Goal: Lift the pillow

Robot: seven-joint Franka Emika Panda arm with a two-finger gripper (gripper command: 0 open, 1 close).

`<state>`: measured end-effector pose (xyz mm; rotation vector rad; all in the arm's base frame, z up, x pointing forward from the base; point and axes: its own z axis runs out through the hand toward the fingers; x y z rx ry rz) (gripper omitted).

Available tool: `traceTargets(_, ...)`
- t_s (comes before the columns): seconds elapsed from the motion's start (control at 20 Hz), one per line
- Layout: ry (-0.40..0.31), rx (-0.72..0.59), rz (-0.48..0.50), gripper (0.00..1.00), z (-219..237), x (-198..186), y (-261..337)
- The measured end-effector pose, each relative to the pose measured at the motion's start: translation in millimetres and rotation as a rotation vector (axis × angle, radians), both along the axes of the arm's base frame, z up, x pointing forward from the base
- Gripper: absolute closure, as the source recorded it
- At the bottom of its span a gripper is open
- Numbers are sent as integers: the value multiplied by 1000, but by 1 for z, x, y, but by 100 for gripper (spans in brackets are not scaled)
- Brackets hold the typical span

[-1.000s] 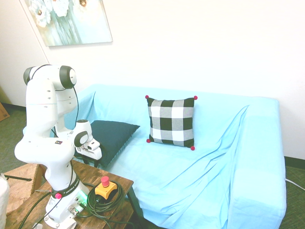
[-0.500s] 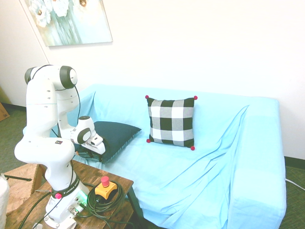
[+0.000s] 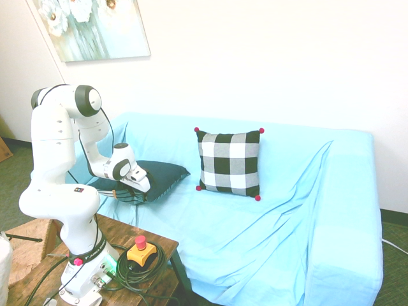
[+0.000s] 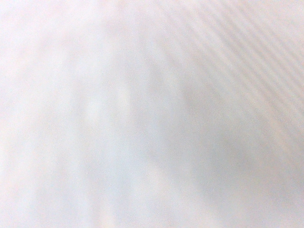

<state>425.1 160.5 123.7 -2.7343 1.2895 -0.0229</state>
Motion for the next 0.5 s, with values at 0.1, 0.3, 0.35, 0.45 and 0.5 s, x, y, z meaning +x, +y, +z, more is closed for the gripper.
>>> traceTargets(0.1,-25,3,-1,0,14,17,-2)
traceTargets(0.3,-73,12,-11,0,41,51,-6)
traceTargets(0.35,-81,16,-14,0,47,58,-6)
traceTargets(0.45,-103,28,-17,0,62,73,-4)
traceTargets(0.5,-111,32,-15,0,69,80,-2)
